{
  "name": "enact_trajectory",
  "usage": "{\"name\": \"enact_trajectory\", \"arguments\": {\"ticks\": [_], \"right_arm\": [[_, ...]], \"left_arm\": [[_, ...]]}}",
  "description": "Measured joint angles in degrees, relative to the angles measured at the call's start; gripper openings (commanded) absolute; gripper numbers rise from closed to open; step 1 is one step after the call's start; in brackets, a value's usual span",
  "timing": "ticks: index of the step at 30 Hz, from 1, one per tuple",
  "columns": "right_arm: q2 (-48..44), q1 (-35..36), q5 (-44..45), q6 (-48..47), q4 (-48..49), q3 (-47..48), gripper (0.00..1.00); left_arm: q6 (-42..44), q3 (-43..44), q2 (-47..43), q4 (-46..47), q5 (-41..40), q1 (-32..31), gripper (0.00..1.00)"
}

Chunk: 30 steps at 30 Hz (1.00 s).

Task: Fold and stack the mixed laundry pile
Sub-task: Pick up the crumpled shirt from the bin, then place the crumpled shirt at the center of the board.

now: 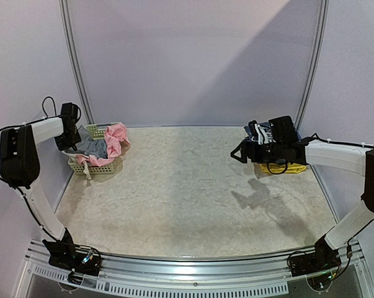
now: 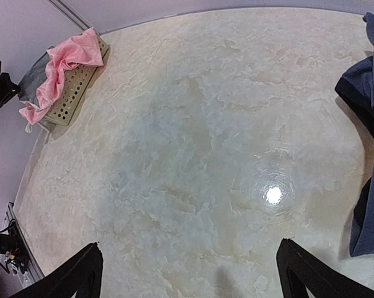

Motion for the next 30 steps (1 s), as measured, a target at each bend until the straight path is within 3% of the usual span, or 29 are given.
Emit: {"name": "enact_trajectory", "arguments": {"ticks": [9, 23, 30], "right_arm": [[0.7, 0.1, 0.0, -0.4, -0.9, 1.1, 0.99], [-1.9, 0.1, 1.5, -2.6, -5.4, 5.7, 0.99], [-4.9, 0.1, 2.9, -2.8, -5.4, 6.2, 0.99]], "left_arm": [[3.3, -2.0, -3.6, 2.3, 2.7, -2.9, 0.0], [17.7, 7.7, -24.2, 6.3, 12.3, -32.7, 0.0], [20.9, 5.5, -24.6, 9.1, 16.9, -46.3, 0.0]]}}
